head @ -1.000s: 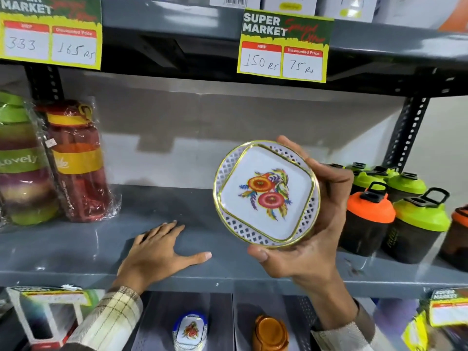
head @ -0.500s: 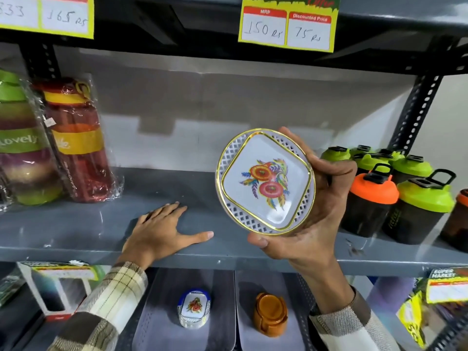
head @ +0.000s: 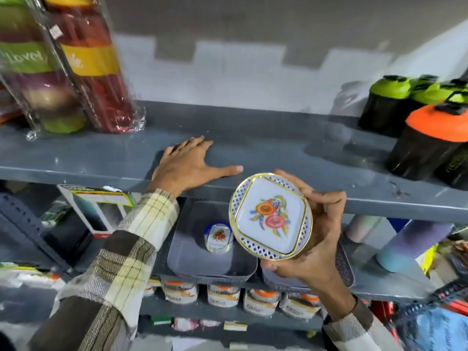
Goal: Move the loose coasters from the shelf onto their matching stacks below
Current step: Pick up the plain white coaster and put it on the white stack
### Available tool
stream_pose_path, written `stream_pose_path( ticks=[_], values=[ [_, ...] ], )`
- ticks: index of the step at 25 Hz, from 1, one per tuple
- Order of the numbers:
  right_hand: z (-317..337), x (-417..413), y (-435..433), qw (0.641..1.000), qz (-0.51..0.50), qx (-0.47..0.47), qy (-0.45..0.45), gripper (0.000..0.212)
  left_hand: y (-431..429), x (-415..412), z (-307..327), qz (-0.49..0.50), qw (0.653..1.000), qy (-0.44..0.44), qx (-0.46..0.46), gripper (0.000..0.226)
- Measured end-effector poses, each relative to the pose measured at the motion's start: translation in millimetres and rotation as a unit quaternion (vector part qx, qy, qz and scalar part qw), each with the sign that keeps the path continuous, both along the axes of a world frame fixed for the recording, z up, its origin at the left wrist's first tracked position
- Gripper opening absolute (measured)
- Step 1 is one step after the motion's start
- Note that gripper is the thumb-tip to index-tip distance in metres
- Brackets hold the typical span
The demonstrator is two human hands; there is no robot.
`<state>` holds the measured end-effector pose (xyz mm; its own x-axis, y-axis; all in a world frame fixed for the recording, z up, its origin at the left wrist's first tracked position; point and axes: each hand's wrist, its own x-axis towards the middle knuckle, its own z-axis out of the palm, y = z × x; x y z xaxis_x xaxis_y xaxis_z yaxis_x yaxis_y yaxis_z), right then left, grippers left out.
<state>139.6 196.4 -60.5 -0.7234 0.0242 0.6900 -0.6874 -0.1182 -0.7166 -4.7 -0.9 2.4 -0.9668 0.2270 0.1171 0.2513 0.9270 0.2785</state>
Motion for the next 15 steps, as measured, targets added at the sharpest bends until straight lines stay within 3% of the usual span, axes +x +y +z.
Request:
stream_pose_path(
  ticks=[1,6,11,15],
  values=[
    [-13.3,-2.1,-1.2,1.0,0.027,-0.01,0.005,0.082,0.2,-1.4,-1.2,0.001,1.0,0.008,-0.002,0.133],
    [-108.9,-17.0,-8.6,0.99,0.007,0.015,-0.142,0.085,0.5,-3.0,-3.2,0.002,1.0,0.009,0.005,0.123],
    [-175.8,-55.7,-18.5,0.943,-0.054,0.149,-0.294,0.071,-0.8,-6.1,-4.8,0.005,1.0,0.012,0.012,0.123],
    [-198.3,-86.8,-27.7,0.894,-0.088,0.263,-0.353,0.069,-1.7,-9.6,-6.4,0.009,1.0,0.019,0.02,0.123]
  ],
)
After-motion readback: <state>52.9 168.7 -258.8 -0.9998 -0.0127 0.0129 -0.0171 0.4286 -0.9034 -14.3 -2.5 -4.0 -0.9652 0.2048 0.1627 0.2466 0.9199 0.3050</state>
